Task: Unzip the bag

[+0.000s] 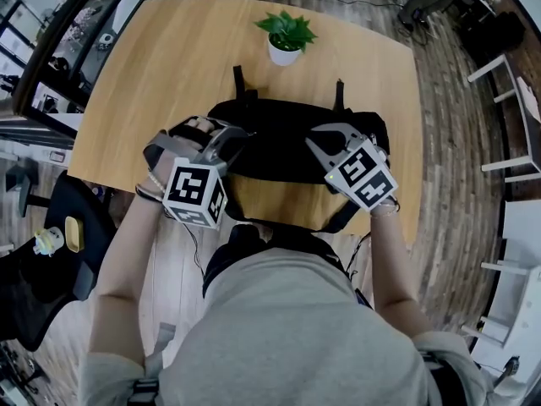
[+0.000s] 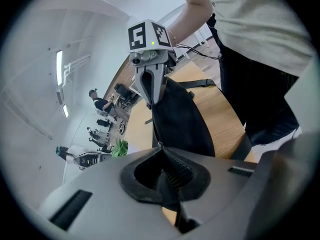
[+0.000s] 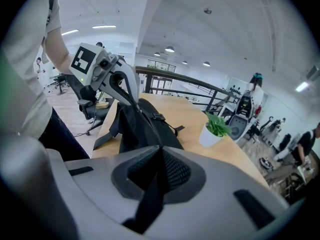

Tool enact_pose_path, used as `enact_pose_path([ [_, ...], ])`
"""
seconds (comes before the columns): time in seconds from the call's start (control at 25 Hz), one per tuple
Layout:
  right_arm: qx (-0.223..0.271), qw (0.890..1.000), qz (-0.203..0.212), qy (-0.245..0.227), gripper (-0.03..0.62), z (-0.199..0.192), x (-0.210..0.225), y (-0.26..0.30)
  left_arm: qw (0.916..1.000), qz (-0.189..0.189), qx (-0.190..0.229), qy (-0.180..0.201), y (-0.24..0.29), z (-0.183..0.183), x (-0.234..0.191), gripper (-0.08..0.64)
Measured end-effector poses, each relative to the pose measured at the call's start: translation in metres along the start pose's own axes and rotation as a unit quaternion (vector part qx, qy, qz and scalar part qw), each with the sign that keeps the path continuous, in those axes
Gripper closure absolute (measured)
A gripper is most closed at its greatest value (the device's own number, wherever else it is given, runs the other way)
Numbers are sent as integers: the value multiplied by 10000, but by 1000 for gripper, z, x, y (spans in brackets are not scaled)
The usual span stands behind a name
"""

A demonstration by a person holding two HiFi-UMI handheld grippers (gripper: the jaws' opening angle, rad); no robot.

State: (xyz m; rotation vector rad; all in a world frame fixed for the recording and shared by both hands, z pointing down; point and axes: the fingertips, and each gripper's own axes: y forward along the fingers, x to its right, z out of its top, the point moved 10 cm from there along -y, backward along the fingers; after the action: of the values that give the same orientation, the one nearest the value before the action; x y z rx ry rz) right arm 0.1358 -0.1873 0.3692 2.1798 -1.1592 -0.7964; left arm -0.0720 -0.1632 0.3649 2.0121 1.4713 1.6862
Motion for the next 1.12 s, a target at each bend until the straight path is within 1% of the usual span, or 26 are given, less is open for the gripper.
enact_pose_path([
  [0.2, 10, 10000, -2, 36, 563, 0, -2, 0, 9999, -11, -84, -120, -7, -8, 2, 543],
  [0.56, 14, 9998, -67, 172, 563, -1, -4, -1, 9993, -66, -346, -140, -21, -22, 6, 541],
  [0.8, 27, 9997, -153, 201, 563, -2, -4, -1, 9986, 9, -446, -284, -26, -32, 10, 541],
  [0.96, 16, 9996, -144, 249, 563, -5, -4, 0, 9978, 5, -588, -292, -30, -40, 14, 541],
  [1.12, 73, 9997, -109, 196, 563, -4, -7, 0, 9971, 22, -628, -423, -34, -43, 17, 541],
])
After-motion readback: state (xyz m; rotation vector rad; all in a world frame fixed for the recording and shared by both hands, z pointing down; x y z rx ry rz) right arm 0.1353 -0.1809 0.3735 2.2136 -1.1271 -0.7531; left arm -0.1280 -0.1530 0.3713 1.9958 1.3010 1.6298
